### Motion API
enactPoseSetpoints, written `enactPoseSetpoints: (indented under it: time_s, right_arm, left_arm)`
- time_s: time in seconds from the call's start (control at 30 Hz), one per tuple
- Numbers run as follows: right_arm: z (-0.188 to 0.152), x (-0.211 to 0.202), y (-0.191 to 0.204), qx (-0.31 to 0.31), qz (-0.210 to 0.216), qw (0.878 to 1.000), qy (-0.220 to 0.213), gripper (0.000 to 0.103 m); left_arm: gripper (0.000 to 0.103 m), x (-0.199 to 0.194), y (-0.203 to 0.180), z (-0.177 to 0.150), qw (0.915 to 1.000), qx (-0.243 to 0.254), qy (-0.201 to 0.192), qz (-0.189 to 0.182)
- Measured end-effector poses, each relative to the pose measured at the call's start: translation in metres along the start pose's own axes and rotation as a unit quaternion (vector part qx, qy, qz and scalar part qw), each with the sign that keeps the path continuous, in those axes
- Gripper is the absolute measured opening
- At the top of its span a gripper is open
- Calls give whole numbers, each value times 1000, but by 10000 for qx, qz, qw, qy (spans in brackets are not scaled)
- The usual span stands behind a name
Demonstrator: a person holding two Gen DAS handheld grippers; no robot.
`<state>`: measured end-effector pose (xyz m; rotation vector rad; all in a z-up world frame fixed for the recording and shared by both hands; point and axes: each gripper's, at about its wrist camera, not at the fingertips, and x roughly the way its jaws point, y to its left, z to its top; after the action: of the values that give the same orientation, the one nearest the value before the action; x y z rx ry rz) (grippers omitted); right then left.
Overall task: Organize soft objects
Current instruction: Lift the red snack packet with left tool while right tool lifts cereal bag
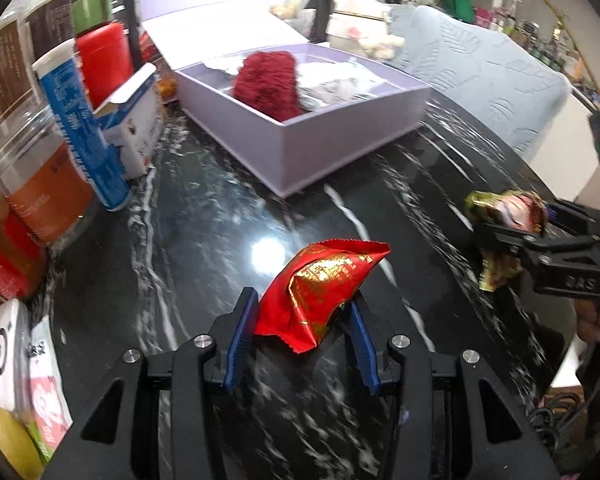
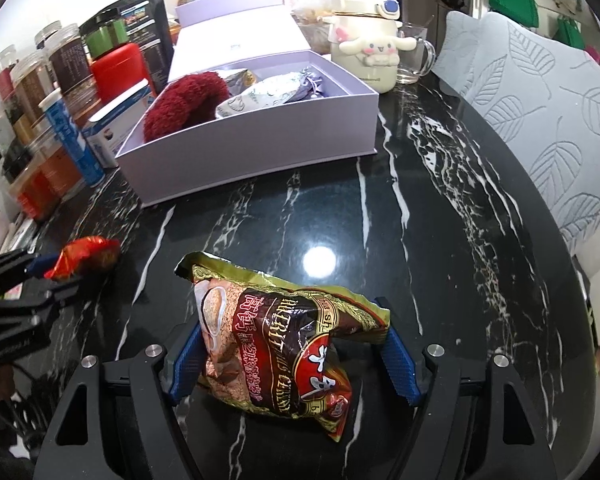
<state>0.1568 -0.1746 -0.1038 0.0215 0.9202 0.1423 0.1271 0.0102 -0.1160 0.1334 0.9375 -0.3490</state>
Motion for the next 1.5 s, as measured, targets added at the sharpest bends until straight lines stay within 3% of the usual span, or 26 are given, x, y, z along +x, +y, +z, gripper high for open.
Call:
enactPoseSetpoints:
  time_s: [0.2, 0.37, 0.8, 1.07, 1.27, 1.5]
  right_arm:
    - [-9, -6, 0, -2, 169, 9999, 17, 77]
    - [-12, -8, -3, 80, 193, 9998, 18, 78]
    - [-12, -6, -5, 71, 189, 9998, 15, 85]
    - [-10, -4, -5, 93, 146, 9998, -35, 84]
    - [-14, -8, -5, 144, 217, 9996, -103, 70]
    - [-20, -13, -1, 200, 350, 9992, -85, 67]
  left_arm:
    - [47, -4, -21, -9, 9990, 415, -8, -136]
    - [76, 1, -20, -5, 9992, 354, 41, -192]
    - [77, 12, -21, 3, 9991, 370, -24, -196]
    - [42, 8, -22, 0, 9995, 240, -140, -120]
    - [38, 5, -20, -2, 9998, 133, -154, -6]
    - [38, -1, -17, -7, 9998, -23, -123, -140]
